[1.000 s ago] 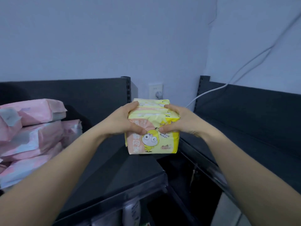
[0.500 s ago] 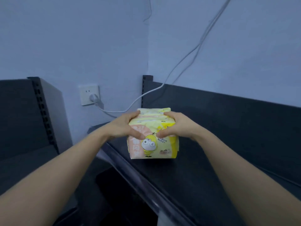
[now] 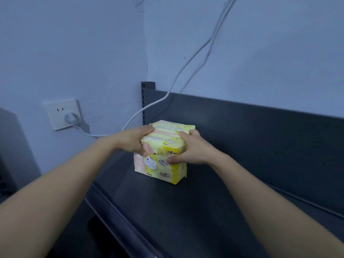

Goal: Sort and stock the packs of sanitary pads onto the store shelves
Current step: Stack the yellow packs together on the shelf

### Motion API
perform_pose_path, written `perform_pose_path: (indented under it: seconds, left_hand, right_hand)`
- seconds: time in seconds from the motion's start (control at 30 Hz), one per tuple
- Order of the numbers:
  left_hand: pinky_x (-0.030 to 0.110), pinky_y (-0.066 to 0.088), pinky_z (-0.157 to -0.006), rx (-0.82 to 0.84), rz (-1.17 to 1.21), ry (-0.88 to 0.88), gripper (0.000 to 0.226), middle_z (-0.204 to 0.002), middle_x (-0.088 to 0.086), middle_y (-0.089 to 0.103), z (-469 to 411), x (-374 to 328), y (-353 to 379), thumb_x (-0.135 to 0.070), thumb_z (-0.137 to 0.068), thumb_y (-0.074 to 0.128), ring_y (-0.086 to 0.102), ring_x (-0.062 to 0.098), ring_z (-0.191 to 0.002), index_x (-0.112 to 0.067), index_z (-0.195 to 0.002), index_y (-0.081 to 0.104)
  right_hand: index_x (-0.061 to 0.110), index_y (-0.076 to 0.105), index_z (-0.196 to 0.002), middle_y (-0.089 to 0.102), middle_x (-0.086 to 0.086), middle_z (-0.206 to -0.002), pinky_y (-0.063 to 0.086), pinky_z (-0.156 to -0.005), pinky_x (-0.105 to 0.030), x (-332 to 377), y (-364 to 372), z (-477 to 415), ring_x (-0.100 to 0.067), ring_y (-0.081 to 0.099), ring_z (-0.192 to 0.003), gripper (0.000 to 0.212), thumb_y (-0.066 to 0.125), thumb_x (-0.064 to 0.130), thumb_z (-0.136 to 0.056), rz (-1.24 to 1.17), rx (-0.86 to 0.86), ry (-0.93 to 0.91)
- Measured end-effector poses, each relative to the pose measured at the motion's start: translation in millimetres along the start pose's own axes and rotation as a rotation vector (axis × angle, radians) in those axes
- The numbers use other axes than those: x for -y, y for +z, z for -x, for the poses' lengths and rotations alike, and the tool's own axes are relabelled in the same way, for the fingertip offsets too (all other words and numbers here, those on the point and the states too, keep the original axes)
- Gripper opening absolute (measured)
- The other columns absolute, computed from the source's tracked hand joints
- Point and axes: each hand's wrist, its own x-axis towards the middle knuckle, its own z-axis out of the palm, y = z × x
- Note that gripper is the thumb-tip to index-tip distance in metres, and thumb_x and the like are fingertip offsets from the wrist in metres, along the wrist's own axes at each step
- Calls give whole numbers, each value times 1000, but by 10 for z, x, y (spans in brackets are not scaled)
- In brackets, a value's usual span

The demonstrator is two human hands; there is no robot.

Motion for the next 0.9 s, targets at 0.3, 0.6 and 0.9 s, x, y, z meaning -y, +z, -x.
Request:
perform_pose_path:
  seconds: [0.3, 0.6, 0.9]
  left_hand:
    - [28, 40, -98, -27, -56, 112, 69, -134, -1, 47, -401, 245, -45, -5, -76, 73, 47, 22, -123, -13, -137, 42]
    - [39, 19, -118, -9, -318, 169, 88, -160, -3, 16, -547, 393, -18, -21, -83, 70, 15, 26, -146, -22, -154, 17]
    - [35, 41, -98, -257, -338, 108, 65, -142, 2, 42, -113, 311, -11, -26, -86, 67, 39, 21, -131, -15, -141, 36]
  right_hand:
    - [24, 16, -153, 22, -6, -150, 46, -97, -40, 142, 150, -221, -28, 40, -130, 109, 67, 69, -69, 152, -133, 89]
    - [26, 20, -151, 33, -5, -140, 44, -92, -40, 281, 286, -218, -28, 43, -126, 101, 59, 75, -71, 253, -230, 155]
    - [23, 19, -151, 25, -8, -153, 32, -107, -42, 429, 274, 33, -27, 28, -139, 105, 60, 77, -71, 305, -313, 94]
